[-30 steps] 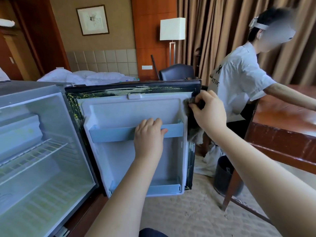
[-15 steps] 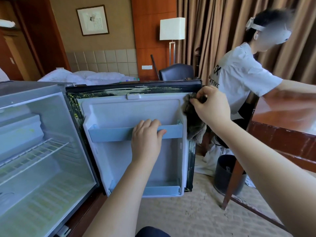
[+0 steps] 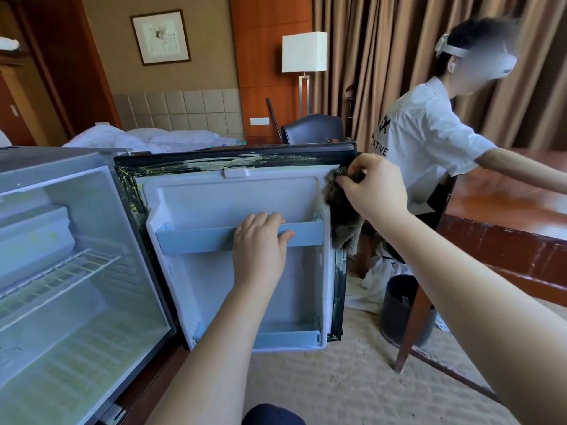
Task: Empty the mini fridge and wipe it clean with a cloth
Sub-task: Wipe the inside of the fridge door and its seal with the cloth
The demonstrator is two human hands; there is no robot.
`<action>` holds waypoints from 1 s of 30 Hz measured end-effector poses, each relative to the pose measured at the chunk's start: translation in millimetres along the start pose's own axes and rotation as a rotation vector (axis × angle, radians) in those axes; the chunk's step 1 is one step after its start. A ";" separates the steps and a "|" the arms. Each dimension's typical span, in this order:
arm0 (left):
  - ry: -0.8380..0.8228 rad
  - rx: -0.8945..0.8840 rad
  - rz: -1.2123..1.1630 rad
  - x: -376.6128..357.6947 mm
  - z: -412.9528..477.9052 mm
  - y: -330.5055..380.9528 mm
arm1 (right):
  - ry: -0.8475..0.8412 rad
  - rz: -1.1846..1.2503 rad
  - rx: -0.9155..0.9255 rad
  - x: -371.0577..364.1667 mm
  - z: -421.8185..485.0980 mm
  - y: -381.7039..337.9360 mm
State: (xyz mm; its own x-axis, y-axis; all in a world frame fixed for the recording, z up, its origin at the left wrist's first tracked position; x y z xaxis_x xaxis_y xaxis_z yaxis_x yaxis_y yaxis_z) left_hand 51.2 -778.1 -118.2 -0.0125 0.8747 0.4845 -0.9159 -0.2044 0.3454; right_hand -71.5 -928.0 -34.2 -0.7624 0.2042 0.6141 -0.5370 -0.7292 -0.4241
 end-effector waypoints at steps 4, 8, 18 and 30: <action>-0.007 0.015 -0.006 -1.5 1.8 -0.5 | -0.130 -0.071 -0.003 -14.3 -18.5 15.0; -0.021 -0.004 0.010 -1.1 0.8 -1.9 | -0.181 -0.148 0.058 -10.7 -19.9 16.0; -0.004 0.006 0.005 0.6 -1.5 -0.5 | 0.009 -0.051 0.072 8.3 8.5 -5.0; -0.021 0.008 0.006 0.9 -0.2 0.4 | -0.239 -0.224 0.102 -30.4 -49.7 31.3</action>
State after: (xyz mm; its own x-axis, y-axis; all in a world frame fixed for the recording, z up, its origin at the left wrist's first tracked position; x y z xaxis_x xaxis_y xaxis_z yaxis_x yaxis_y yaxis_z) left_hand 50.7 -777.3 -117.8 -0.0090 0.8641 0.5032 -0.9128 -0.2127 0.3488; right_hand -83.1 -924.5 -99.2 -0.5165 0.2166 0.8284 -0.6337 -0.7474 -0.1997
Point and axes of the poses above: each hand's wrist, its own z-axis towards the middle knuckle, its own x-axis out of the back of the hand, y = z × x, the point moved 1 cm from there along z, towards the middle knuckle, and after that the axes turned 14 degrees about -z, right-handed, at the moved point
